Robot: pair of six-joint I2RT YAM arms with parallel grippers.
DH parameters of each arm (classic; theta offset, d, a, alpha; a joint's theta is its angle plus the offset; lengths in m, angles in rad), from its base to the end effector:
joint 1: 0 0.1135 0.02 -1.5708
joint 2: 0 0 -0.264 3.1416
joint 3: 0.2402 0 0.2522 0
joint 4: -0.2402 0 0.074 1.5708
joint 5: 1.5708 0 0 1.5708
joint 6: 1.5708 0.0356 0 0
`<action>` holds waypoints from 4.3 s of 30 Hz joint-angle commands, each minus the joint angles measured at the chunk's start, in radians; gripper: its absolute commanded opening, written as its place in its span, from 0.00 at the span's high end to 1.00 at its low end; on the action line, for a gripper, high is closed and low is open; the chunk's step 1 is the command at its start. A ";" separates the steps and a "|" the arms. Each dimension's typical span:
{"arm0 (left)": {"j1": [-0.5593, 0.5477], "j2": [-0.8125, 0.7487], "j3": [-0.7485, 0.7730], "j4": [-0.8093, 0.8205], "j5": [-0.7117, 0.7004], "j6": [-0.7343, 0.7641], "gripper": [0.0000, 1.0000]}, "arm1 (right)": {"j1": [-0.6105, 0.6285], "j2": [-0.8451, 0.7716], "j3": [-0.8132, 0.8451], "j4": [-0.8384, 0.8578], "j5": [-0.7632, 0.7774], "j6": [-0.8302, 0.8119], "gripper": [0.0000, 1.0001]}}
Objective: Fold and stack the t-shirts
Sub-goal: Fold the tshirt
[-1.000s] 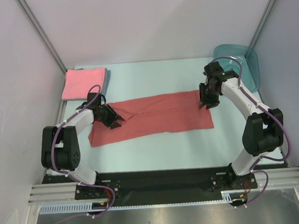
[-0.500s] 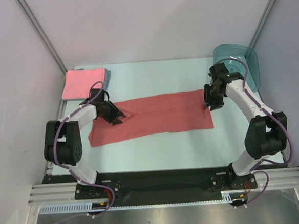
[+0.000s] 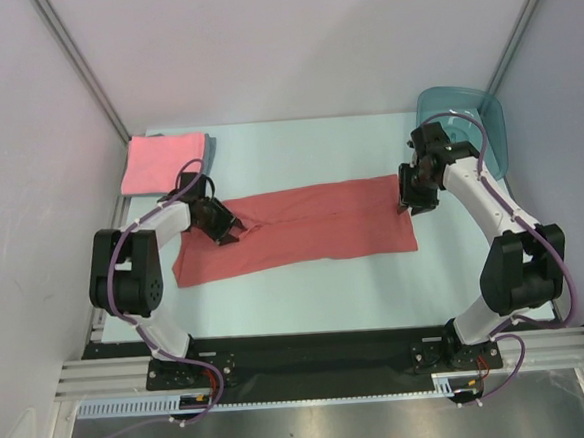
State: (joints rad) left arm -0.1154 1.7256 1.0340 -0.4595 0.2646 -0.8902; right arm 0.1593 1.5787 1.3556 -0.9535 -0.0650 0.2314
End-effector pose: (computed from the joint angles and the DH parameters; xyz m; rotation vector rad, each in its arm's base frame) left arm 0.3285 -0.0475 0.1654 -0.9966 2.6553 -0.6216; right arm 0.3119 0.0525 0.2807 0.0816 2.7597 0.1951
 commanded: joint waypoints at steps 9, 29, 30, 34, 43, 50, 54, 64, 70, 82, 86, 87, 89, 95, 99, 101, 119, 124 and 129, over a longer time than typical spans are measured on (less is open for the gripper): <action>-0.021 0.034 0.125 -0.033 0.007 0.068 0.97 | -0.004 -0.045 0.002 0.007 -0.010 -0.015 0.58; -0.073 0.332 0.660 -0.191 -0.057 0.227 0.72 | 0.019 -0.025 0.023 -0.011 -0.009 -0.010 0.58; -0.073 0.319 0.653 -0.186 -0.062 0.229 0.68 | 0.019 -0.025 0.025 -0.013 -0.006 -0.009 0.58; -0.073 0.252 0.624 -0.186 -0.094 0.252 0.52 | 0.031 -0.025 0.020 -0.008 -0.004 -0.003 0.58; -0.035 0.054 0.471 -0.223 -0.171 0.329 0.56 | 0.055 0.029 0.023 0.033 -0.012 0.011 0.58; 0.026 -0.148 0.160 -0.200 -0.174 0.318 0.58 | 0.055 0.170 0.131 0.071 0.031 -0.006 0.58; 0.028 -0.219 0.035 -0.182 -0.214 0.298 0.58 | 0.055 0.291 0.229 0.082 0.050 -0.009 0.58; 0.019 -0.167 0.032 -0.159 -0.254 0.286 0.55 | 0.049 0.563 0.425 0.030 0.132 0.005 0.57; 0.019 -0.184 0.012 -0.152 -0.245 0.290 0.55 | 0.013 0.512 0.332 0.062 0.149 0.013 0.58; 0.033 -0.198 -0.011 -0.169 -0.237 0.332 0.55 | -0.027 0.465 0.258 0.116 0.151 -0.033 0.50; 0.036 -0.198 -0.008 -0.179 -0.232 0.333 0.55 | -0.035 0.486 0.295 0.102 0.139 -0.026 0.50; 0.037 -0.199 -0.008 -0.180 -0.229 0.336 0.55 | -0.035 0.489 0.297 0.101 0.134 -0.023 0.51; 0.037 -0.205 -0.006 -0.182 -0.231 0.338 0.55 | -0.033 0.488 0.289 0.105 0.129 -0.020 0.52; 0.040 -0.215 -0.012 -0.188 -0.229 0.347 0.54 | -0.035 0.481 0.278 0.122 0.100 -0.017 0.69; 0.052 -0.213 -0.025 -0.185 -0.240 0.347 0.55 | -0.035 0.478 0.300 0.108 0.116 -0.001 0.91; 0.059 -0.212 -0.029 -0.183 -0.238 0.346 0.55 | -0.033 0.469 0.306 0.091 0.143 0.012 1.00; 0.112 -0.323 -0.026 -0.268 -0.318 0.298 0.51 | 0.040 0.486 0.445 0.022 0.306 -0.046 0.46; 0.112 -0.304 -0.041 -0.249 -0.308 0.269 0.50 | 0.101 0.542 0.503 0.035 0.225 -0.061 0.43; 0.112 -0.215 -0.063 -0.196 -0.300 0.249 0.58 | 0.152 0.610 0.568 0.056 0.171 -0.055 0.46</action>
State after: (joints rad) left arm -0.0078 1.4654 0.9886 -0.6937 -0.0311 -0.6106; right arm 0.2962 2.1471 1.8767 -0.9104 0.1417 0.1932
